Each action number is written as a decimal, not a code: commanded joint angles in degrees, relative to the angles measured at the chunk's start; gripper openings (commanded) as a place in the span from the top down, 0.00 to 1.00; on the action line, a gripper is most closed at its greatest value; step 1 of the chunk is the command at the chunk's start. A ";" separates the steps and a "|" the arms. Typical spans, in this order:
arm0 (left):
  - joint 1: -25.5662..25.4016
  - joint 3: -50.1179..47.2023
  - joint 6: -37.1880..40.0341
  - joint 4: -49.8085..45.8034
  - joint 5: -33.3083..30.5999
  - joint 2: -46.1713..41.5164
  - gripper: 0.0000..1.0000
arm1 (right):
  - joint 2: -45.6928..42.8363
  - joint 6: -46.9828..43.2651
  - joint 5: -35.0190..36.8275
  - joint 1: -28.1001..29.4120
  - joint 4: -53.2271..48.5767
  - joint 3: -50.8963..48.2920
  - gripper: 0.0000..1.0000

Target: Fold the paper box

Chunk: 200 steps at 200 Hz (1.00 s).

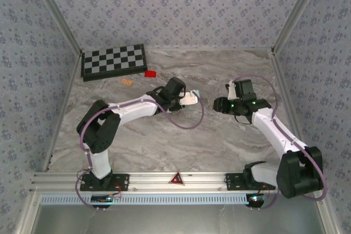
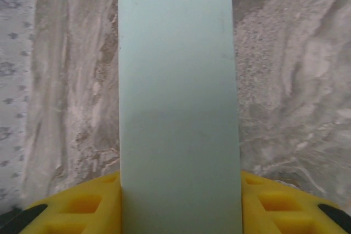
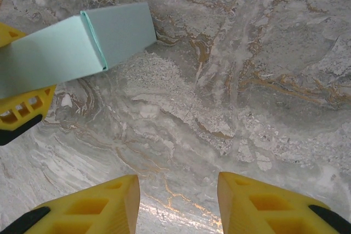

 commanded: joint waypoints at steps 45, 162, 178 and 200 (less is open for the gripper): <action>-3.31 -7.45 6.58 18.41 -14.66 2.43 0.55 | -0.83 0.22 -0.01 -0.80 -1.11 -0.93 0.57; -5.93 -8.77 4.07 17.96 -16.44 5.25 0.45 | -0.13 0.62 -0.50 -1.26 -0.10 -2.41 0.57; -6.15 -8.74 3.55 17.97 -16.50 5.26 0.43 | -0.04 0.63 -0.56 -1.24 -0.01 -2.43 0.57; -6.20 -8.56 2.45 17.73 -15.66 5.31 0.35 | 0.05 0.53 -0.58 -1.38 0.05 -2.34 0.57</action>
